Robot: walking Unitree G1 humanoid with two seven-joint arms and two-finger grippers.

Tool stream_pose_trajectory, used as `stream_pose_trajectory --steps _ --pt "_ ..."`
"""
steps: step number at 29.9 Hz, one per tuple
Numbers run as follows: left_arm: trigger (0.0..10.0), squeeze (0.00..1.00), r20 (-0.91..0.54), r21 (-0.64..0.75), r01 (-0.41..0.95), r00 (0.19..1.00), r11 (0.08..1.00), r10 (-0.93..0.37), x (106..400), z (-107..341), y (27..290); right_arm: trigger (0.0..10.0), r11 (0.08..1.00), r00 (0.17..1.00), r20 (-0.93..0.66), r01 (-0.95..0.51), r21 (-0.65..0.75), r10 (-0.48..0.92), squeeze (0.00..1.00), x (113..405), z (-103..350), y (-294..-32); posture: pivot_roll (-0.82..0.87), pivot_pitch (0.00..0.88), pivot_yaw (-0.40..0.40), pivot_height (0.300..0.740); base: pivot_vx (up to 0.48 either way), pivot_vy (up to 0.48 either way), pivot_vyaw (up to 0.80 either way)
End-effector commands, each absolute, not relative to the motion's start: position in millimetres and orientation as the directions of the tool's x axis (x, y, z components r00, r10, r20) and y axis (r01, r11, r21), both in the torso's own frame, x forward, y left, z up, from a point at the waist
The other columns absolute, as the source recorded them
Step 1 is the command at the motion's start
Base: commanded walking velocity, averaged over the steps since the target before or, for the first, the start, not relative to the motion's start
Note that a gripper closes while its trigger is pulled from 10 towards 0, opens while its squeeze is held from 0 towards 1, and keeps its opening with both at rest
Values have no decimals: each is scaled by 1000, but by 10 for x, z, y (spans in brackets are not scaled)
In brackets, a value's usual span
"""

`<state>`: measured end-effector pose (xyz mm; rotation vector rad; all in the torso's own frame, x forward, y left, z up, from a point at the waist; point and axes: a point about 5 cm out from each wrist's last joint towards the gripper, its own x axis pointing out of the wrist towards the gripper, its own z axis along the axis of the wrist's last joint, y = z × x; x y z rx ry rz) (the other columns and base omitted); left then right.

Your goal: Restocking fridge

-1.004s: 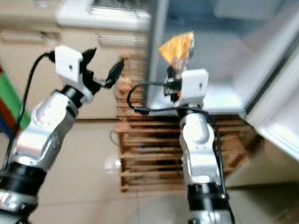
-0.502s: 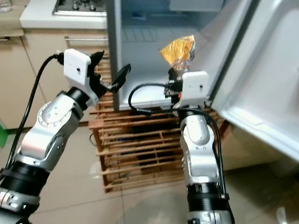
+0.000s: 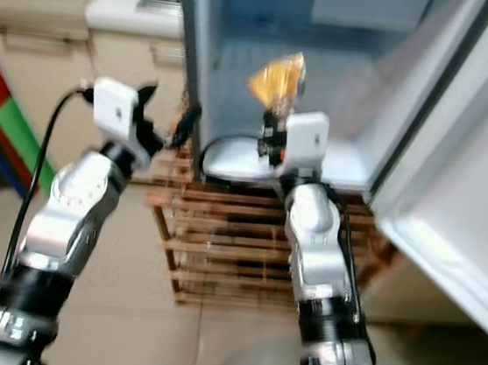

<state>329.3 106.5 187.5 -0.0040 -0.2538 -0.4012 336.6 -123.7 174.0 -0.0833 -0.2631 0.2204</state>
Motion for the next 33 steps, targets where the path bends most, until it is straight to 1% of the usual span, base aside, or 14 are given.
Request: stream_pose_trajectory --steps 1,5,17,20,21,23,24,26,27,28,29,30,32,33 --pt "10000 0 255 53 403 879 914 -402 3300 1924 1027 0 976 933 292 -189 -107 213 0 3376 1833 -1263 8 0 39 740 480 0 0" --pt "10000 0 262 52 395 881 917 -395 3299 1926 1037 0 976 932 291 -192 -106 216 0 3374 1829 -1258 8 0 37 740 422 0 0" --pt "10000 0 272 49 385 883 922 -383 3310 1935 1044 0 973 930 290 -201 -109 225 0 3372 1824 -1251 5 0 37 740 0 0 0" --pt "10000 0 262 49 419 870 906 -417 3301 1919 1006 0 972 930 286 -205 -111 229 0 3371 1815 -1246 4 0 38 740 0 0 0" --pt "10000 0 253 50 443 861 895 -441 3289 1901 983 0 972 931 285 -206 -111 230 0 3370 1811 -1245 4 0 38 740 0 0 0" --pt "10000 0 165 89 554 811 828 -561 3221 1751 871 0 972 931 280 -209 -111 232 0 3372 1800 -1240 4 0 38 740 0 0 0" --pt "10000 0 41 141 652 748 745 -663 3138 1514 798 0 971 931 279 -211 -111 234 0 3377 1796 -1234 8 0 36 740 0 0 0" --pt "10000 0 41 141 652 748 745 -663 3138 1514 798 0 971 931 279 -211 -111 234 0 3377 1796 -1234 8 0 36 740 0 0 0" --pt "10000 0 -3 175 649 752 740 -659 3127 1394 831 0 970 930 279 -214 -110 237 0 3383 1800 -1224 2 0 43 740 0 0 0" --pt "10000 0 -10 162 644 759 748 -651 3114 1331 854 0 969 929 279 -220 -108 242 0 3402 1800 -1205 1 0 46 740 0 0 0" --pt "10000 0 15 126 627 774 769 -634 3113 1327 868 0 969 929 276 -226 -104 246 0 3427 1794 -1182 2 0 47 740 0 0 0" --pt "10000 0 72 55 588 803 807 -591 3129 1376 884 0 966 927 274 -239 -102 258 0 3464 1792 -1135 5 0 45 740 0 0 0" --pt "10000 0 111 7 553 827 833 -551 3147 1418 897 0 962 922 278 -251 -105 271 0 3485 1806 -1096 6 0 41 740 0 0 0" --pt "10000 0 155 -10 516 847 857 -508 3158 1474 925 0 960 918 283 -259 -111 280 0 3497 1825 -1072 8 0 38 740 0 0 0"
